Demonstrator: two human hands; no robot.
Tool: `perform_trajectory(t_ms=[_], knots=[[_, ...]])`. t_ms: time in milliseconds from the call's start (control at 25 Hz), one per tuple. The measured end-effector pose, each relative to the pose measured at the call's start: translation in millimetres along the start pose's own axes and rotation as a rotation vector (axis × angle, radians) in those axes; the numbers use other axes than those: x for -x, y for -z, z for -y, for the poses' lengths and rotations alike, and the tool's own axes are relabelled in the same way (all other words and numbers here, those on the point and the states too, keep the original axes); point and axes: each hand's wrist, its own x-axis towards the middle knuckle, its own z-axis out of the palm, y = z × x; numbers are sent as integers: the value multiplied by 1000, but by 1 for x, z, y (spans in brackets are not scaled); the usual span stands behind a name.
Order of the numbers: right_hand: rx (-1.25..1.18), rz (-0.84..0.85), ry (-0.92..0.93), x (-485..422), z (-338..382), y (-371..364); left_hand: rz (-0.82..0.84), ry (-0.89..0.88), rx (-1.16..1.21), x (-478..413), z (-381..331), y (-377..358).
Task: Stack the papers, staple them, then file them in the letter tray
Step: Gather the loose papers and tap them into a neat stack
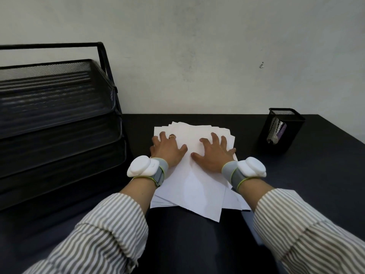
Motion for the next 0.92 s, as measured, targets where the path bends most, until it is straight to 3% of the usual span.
perform_trajectory(t_ms=[280,560,920], knots=[[-22,-25,51,0,3,-1,-23,-24,110,1,7,7],[-46,-34,-94,-3,-14,6,-5,173,19,-4,21,14],[-8,-36,-66,-2,3,0,35,148,79,-9,8,15]])
